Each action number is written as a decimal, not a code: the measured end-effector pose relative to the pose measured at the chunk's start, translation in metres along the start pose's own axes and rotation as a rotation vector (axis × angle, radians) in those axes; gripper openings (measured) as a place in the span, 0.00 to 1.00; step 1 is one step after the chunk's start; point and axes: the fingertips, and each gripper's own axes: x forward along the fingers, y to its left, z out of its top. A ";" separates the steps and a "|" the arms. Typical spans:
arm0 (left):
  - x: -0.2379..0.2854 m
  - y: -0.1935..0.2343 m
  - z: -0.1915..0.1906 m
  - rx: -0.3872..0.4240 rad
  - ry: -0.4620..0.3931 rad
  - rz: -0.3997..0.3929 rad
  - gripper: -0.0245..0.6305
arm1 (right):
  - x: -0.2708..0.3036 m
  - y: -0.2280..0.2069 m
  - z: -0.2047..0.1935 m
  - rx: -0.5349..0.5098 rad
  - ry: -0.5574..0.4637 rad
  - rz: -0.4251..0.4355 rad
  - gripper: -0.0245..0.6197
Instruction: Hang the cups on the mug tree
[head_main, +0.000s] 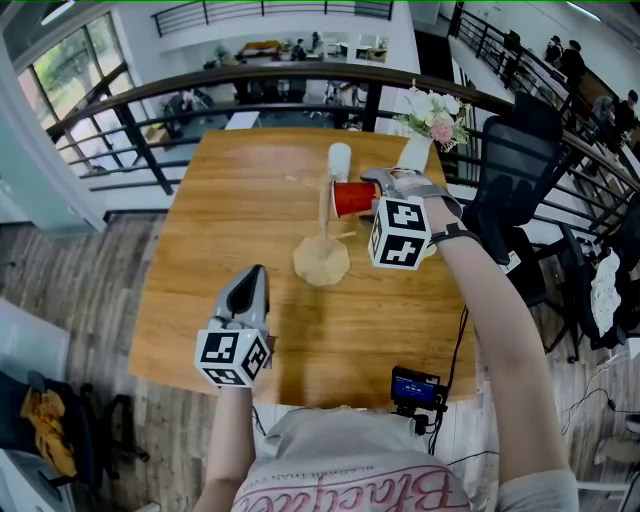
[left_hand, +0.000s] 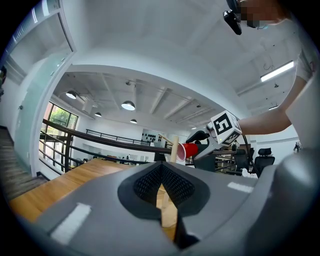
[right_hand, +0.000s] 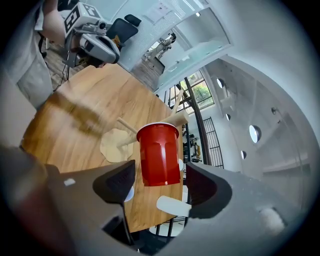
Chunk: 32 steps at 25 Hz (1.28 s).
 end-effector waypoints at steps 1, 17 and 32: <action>0.001 0.000 0.000 -0.001 -0.001 0.000 0.05 | -0.002 0.000 -0.002 0.013 -0.003 0.000 0.54; 0.018 -0.015 0.007 0.017 -0.010 -0.031 0.05 | -0.071 -0.013 -0.052 0.499 -0.208 -0.130 0.50; 0.025 -0.021 0.008 0.039 0.006 -0.047 0.05 | -0.103 0.010 -0.110 1.033 -0.397 -0.404 0.04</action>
